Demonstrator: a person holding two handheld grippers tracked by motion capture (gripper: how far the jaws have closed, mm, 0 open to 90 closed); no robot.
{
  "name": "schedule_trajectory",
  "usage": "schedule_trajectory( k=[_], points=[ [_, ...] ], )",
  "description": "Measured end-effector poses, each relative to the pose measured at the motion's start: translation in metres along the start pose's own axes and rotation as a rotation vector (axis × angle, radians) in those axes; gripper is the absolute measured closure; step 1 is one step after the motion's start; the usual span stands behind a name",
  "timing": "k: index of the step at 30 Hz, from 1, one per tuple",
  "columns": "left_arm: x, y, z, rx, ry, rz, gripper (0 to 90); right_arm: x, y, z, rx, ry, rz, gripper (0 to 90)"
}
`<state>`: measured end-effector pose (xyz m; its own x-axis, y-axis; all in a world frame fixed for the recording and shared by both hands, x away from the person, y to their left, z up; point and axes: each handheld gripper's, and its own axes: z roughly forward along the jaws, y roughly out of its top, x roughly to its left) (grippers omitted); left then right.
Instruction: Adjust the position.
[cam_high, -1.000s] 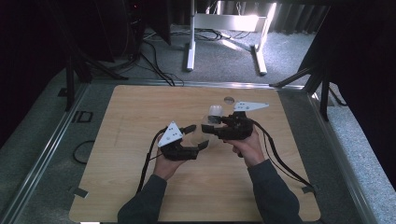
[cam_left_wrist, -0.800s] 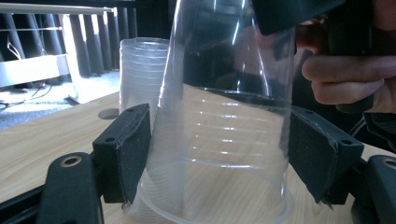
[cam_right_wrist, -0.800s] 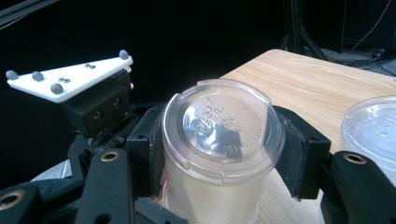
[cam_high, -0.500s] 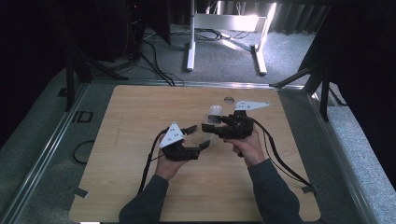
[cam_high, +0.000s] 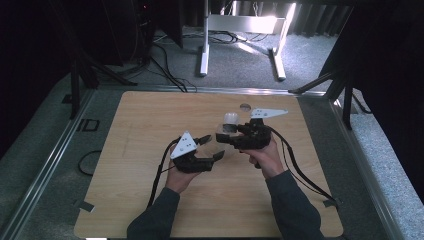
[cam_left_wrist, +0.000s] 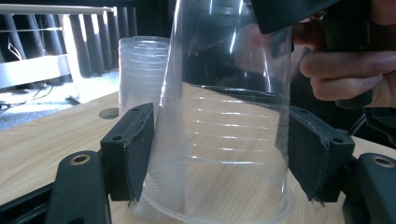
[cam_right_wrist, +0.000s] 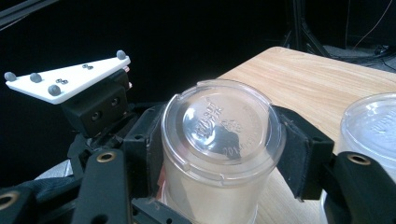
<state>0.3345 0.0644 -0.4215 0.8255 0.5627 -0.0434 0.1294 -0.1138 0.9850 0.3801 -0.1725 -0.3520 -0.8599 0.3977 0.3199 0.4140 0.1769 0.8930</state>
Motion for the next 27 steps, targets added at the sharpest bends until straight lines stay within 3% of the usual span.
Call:
schedule_trajectory(
  k=[8,27],
  points=[
    [0.0014,0.0014,-0.0024,0.014,-0.012,0.006,29.4,0.0006,-0.0012,0.0010,0.015,-0.021,-0.011,30.8],
    [0.0040,0.0052,-0.0082,0.033,-0.040,0.024,29.8,0.0053,-0.0007,-0.0031,0.023,-0.009,-0.043,25.9]
  ],
)
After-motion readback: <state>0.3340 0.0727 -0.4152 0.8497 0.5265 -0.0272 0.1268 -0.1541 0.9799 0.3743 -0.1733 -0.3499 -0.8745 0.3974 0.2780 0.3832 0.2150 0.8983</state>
